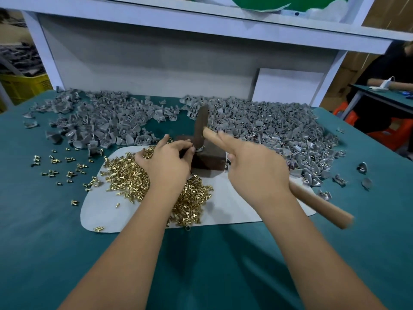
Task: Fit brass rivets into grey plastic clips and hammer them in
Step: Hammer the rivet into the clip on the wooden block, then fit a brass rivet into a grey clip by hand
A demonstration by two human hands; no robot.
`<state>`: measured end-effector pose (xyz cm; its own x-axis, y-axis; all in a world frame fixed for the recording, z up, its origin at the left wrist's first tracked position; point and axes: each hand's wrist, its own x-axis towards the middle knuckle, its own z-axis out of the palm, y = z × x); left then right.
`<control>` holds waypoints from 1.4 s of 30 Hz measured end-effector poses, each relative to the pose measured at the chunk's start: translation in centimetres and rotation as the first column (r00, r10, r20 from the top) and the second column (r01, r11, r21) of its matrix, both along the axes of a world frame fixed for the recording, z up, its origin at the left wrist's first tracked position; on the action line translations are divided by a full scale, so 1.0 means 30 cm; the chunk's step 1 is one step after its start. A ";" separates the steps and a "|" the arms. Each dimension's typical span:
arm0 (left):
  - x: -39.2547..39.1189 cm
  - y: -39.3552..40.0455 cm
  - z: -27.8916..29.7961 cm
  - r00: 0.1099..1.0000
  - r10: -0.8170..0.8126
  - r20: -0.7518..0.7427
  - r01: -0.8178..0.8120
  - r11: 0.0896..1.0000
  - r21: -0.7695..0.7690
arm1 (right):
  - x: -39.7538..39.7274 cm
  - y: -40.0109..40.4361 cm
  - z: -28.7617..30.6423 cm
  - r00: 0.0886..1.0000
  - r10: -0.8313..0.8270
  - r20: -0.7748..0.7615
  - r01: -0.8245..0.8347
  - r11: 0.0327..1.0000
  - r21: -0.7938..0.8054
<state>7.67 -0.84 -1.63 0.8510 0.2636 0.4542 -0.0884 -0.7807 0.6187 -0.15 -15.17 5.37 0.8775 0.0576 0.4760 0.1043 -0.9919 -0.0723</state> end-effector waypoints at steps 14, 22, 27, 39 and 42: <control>0.014 -0.001 -0.014 1.000 -0.002 -0.012 0.002 1.000 -0.029 | 0.021 0.023 0.026 0.968 -0.100 0.229 0.088 0.994 0.062; 0.012 0.001 -0.007 0.998 -0.027 -0.059 0.025 0.999 -0.038 | 0.056 -0.024 -0.009 0.992 -0.064 0.104 0.053 0.992 0.113; 0.006 0.008 0.003 0.990 -0.120 -0.072 0.106 0.981 -0.165 | 0.110 -0.074 -0.050 0.968 -0.250 0.021 0.226 0.906 0.359; -0.002 0.010 0.026 0.971 -0.216 -0.105 0.165 0.918 -0.361 | 0.122 -0.124 -0.152 0.911 -0.374 -0.173 0.398 0.908 0.130; -0.004 0.012 0.027 0.969 -0.226 -0.099 0.168 0.899 -0.404 | 0.121 -0.117 -0.163 0.915 -0.375 -0.149 0.386 0.921 0.050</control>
<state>7.56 -0.49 -0.83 0.9511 0.2147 0.2222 -0.1055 -0.4502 0.8867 3.49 -18.67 0.47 0.8816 -0.3256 0.3418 -0.2962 -0.9453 -0.1366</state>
